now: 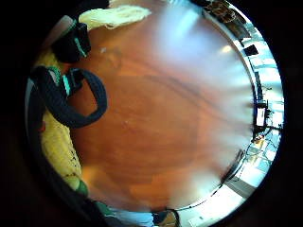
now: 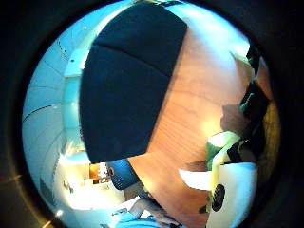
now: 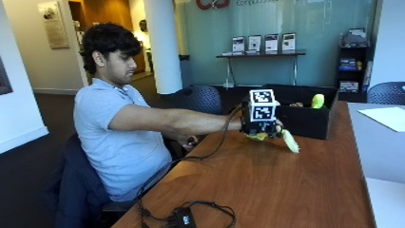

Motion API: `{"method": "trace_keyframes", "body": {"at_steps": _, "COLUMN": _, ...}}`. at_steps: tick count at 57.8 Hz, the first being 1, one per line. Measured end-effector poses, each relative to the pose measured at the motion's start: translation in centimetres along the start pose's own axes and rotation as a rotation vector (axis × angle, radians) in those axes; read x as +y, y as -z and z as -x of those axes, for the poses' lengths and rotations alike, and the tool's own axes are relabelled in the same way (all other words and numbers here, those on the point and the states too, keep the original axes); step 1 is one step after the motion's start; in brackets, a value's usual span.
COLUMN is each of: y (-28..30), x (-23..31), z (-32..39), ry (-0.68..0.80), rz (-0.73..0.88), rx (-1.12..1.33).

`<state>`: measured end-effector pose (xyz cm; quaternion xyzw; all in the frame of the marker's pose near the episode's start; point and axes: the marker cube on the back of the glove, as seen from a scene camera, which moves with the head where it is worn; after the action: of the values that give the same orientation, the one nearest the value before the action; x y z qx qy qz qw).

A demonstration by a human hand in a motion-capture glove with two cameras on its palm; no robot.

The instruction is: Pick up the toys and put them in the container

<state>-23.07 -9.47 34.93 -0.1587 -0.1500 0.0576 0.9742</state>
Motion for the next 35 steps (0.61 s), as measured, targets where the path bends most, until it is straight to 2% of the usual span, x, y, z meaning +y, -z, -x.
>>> {"method": "trace_keyframes", "body": {"at_steps": 8, "y": 6.4, "x": -1.4, "z": 4.9, "ry": 0.021, "rz": -0.056, "rx": -0.082}}
{"method": "trace_keyframes", "body": {"at_steps": 18, "y": 12.2, "x": -3.3, "z": 14.8, "ry": 0.148, "rz": -0.126, "rx": -0.089}}
{"method": "trace_keyframes", "body": {"at_steps": 28, "y": 12.6, "x": -5.9, "z": 25.6, "ry": 0.273, "rz": -0.138, "rx": -0.051}}
{"method": "trace_keyframes", "body": {"at_steps": 35, "y": 11.8, "x": -7.9, "z": 30.6, "ry": 0.308, "rz": -0.142, "rx": -0.065}}
